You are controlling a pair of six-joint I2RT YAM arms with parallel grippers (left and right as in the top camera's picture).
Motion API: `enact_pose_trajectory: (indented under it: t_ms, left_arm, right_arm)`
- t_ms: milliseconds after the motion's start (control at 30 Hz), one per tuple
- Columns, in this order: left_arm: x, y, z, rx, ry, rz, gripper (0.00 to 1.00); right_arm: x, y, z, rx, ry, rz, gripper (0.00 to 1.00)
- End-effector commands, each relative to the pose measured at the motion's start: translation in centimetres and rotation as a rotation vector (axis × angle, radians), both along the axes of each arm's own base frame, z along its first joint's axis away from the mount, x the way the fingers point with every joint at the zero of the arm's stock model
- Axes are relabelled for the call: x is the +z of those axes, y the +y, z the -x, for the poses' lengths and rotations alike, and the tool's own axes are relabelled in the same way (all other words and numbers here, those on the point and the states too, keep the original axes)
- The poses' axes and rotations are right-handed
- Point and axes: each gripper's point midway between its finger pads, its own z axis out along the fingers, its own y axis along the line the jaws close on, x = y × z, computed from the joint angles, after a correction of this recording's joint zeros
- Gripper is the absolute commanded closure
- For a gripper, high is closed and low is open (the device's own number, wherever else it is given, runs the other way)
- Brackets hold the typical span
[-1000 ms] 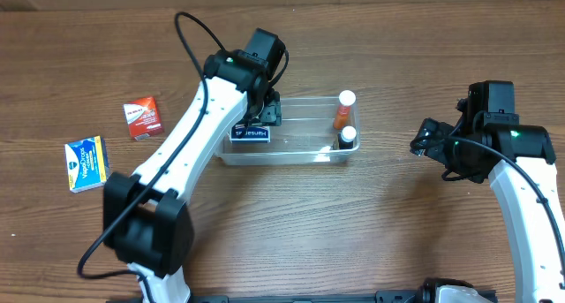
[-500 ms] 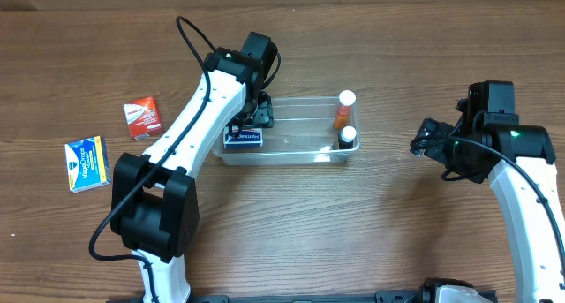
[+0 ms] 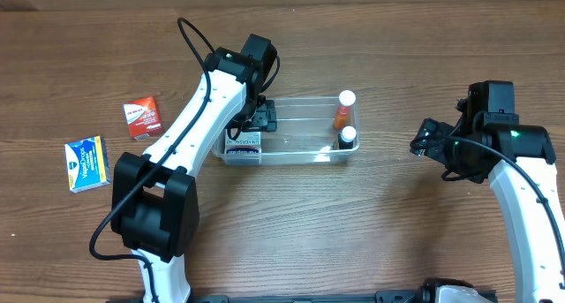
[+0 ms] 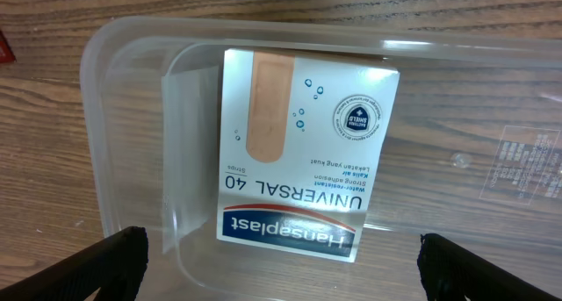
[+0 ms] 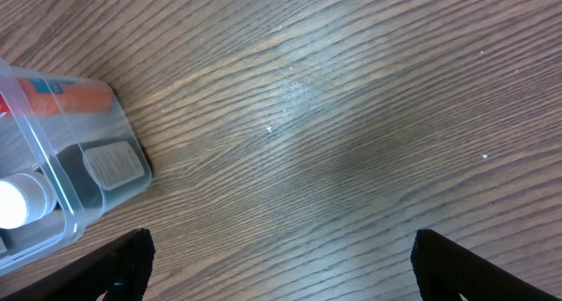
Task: Pack container
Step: 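Carry the Hansaplast box into the container's left end and release, then move the left gripper to the blue Vicks box and grasp it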
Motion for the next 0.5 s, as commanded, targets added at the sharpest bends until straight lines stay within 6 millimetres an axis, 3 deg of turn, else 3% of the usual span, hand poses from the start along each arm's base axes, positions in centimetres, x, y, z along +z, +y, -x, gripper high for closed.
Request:
enact_pose_trajectory:
  t_ms: [0, 167, 267, 367, 467]
  left_arm:
    - [0.6, 0.3, -0.6, -0.022, -0.018, -0.019, 0.00]
    - [6.9, 1.5, -1.9, -0.014, -0.151, -0.050, 0.00]
    - [10.6, 3.8, -2.0, 0.033, -0.218, -0.026, 0.00]
    - [12.7, 8.2, -2.3, 0.151, -0.265, 0.010, 0.00]
    - [12.2, 13.7, -3.5, 0.227, -0.265, 0.019, 0.00]
  right_arm:
    - [0.3, 0.0, -0.2, 0.001, -0.012, -0.003, 0.04]
    - [0.3, 0.0, -0.3, 0.002, -0.015, -0.003, 0.04]
    - [0.3, 0.0, -0.2, 0.001, -0.012, -0.004, 0.04]
    - [0.3, 0.0, -0.2, 0.001, -0.012, -0.004, 0.04]
    - [0.3, 0.0, -0.2, 0.001, -0.012, -0.004, 0.04]
